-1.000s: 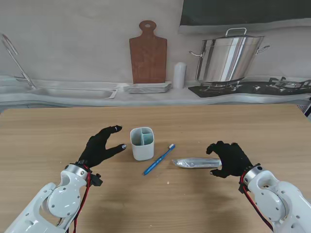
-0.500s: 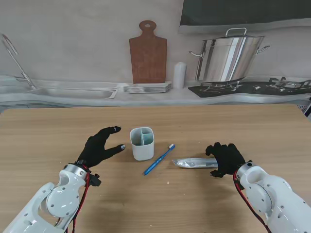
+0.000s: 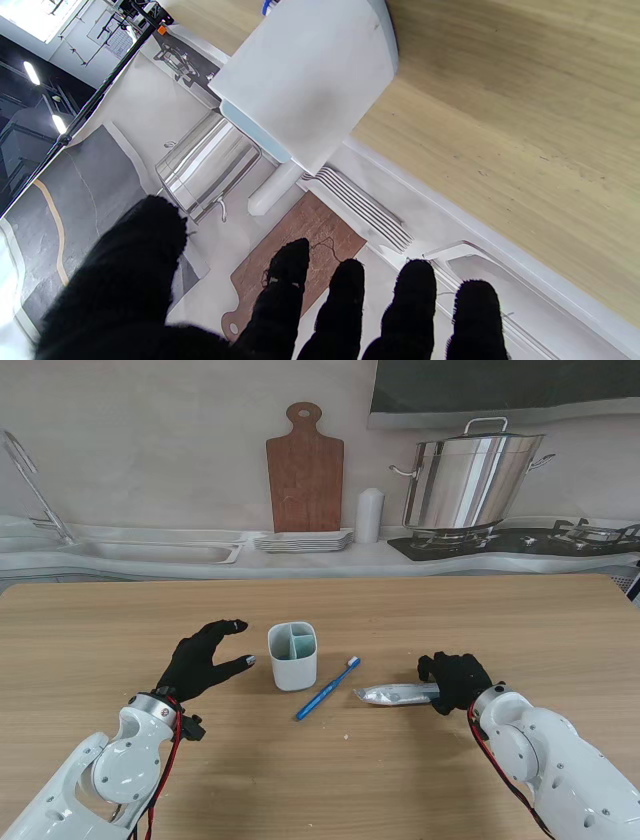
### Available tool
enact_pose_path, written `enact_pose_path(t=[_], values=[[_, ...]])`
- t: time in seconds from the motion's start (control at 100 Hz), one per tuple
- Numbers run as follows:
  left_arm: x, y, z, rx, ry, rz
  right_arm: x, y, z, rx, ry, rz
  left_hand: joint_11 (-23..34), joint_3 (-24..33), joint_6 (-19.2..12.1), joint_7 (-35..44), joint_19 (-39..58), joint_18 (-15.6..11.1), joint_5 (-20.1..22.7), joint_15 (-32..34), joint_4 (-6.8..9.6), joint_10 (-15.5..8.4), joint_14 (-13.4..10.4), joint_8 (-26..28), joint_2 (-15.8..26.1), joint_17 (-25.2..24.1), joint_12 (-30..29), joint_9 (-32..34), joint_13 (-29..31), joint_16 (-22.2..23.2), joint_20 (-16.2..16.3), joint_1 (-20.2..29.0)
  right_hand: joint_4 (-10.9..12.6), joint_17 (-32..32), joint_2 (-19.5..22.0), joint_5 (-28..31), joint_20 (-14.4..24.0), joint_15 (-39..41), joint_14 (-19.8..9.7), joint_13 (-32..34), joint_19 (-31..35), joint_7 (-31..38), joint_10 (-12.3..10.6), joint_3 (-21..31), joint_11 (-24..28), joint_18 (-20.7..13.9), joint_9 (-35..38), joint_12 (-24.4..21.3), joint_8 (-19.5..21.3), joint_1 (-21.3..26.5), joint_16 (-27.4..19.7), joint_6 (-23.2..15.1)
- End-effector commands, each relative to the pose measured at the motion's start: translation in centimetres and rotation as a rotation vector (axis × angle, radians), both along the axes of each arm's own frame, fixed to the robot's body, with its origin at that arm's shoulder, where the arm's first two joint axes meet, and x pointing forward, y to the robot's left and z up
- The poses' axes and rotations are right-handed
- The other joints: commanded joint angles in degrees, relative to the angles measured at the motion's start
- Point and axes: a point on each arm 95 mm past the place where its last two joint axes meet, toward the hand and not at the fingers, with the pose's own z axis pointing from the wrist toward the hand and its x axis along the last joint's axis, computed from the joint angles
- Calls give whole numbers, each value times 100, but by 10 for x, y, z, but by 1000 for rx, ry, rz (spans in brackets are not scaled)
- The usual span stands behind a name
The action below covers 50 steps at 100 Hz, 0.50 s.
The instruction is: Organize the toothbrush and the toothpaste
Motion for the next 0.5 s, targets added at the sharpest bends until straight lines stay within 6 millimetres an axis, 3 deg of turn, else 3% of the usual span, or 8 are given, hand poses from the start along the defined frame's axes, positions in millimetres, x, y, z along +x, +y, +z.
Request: enact_pose_path(t=[0.0,0.2,0.23,0.29,0.38,0.45,0.49], values=[[-3,-1,-1,-1,13,-8,-13,4,-25,-17,101,11,48,93,-147,12,47,36,105,29,-37,-86,40,56,110,-53,41,52,88,128,62,137,202,348,-26,365,123,110,-830,885,175,244,-206,484,252,-184,316,141,127,331,-2,-260],[-2,-2,-6,-9,23,-6,-15,9,-35,6,146,7,51,119,-148,31,66,35,125,40,-42,-87,34,72,118,-45,43,57,99,139,65,147,-42,1552,-847,1325,175,992,-1389,2132,686,798,-595,412,941,-148,1508,524,635,423,404,-992],[-2,-2,-6,-10,23,-5,-16,10,-36,5,153,8,52,122,-149,33,68,34,128,41,-43,-86,38,74,118,-47,43,58,101,141,65,149,-377,1767,-1129,1423,106,1167,-1485,2313,826,962,-647,472,1061,-135,1669,468,491,521,467,-1120],[-1,-2,-7,-13,26,-5,-17,11,-39,3,168,8,54,130,-145,39,70,40,133,41,-45,-84,47,79,114,-52,44,63,97,142,64,155,-822,2146,-1601,1616,33,1498,-1615,2639,1046,1322,-741,504,1254,-131,1987,501,136,699,343,-1385],[-1,-3,-8,-15,29,-5,-18,14,-43,14,192,0,57,137,-146,47,74,43,153,47,-49,-83,42,84,117,-53,44,74,106,146,64,154,-1335,2697,-2218,1953,-27,2077,-1807,3060,1401,1681,-890,541,1523,-126,2431,711,223,1067,203,-1731],[-1,-3,-8,-16,30,-5,-18,16,-46,15,206,-4,58,145,-145,52,77,39,162,50,-52,-81,50,88,115,-53,45,81,111,149,62,163,-1486,3058,-2449,2241,-39,2384,-1984,3332,1620,1870,-996,539,1676,-119,2719,842,370,1252,216,-1991],[-1,-4,-8,-17,30,-5,-18,16,-46,14,214,-4,61,149,-146,58,78,38,174,51,-53,-85,50,91,114,-52,46,87,112,150,62,166,-1504,3271,-2548,2407,-51,2640,-2095,3453,1782,1890,-1036,571,1778,-131,2848,950,649,1364,218,-2102]])
